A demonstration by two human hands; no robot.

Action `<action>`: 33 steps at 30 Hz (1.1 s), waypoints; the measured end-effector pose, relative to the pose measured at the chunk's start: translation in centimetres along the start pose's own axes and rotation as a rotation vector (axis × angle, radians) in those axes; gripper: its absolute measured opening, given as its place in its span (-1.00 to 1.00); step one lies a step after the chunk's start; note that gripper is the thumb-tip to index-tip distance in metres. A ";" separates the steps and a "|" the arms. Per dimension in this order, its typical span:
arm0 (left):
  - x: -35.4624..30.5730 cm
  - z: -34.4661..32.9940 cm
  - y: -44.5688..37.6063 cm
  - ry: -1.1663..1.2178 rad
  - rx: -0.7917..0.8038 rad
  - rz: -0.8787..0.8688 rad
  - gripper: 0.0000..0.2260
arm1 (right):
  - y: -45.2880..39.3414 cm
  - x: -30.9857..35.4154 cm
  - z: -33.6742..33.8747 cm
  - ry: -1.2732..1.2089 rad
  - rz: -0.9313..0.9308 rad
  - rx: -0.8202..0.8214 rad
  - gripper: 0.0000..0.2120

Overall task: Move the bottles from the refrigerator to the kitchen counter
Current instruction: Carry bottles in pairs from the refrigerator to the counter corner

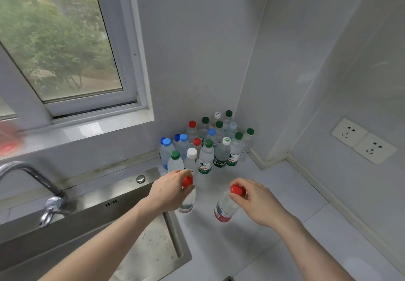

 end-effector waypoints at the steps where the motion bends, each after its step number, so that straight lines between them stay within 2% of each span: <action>1: 0.5 -0.2 -0.5 0.001 0.007 0.002 -0.74 | -0.5 0.1 -0.3 0.000 -0.004 0.002 -0.87; 23: 5.3 -2.2 -6.5 -0.026 0.012 0.060 -0.83 | -11.7 4.3 -6.6 0.057 0.008 0.075 -0.84; 33: 5.7 -2.0 -6.6 -0.043 0.074 0.079 -0.75 | -14.2 5.2 -8.3 0.069 0.020 0.106 -0.82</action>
Point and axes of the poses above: each hand's wrist, its own y-axis away from the middle knuckle, its own z-axis out of the back of the hand, x = y × z, the point moved 1 cm from there along -y, towards the middle knuckle, and after that the axes turned 10 degrees about -x, right-handed, at the moved point
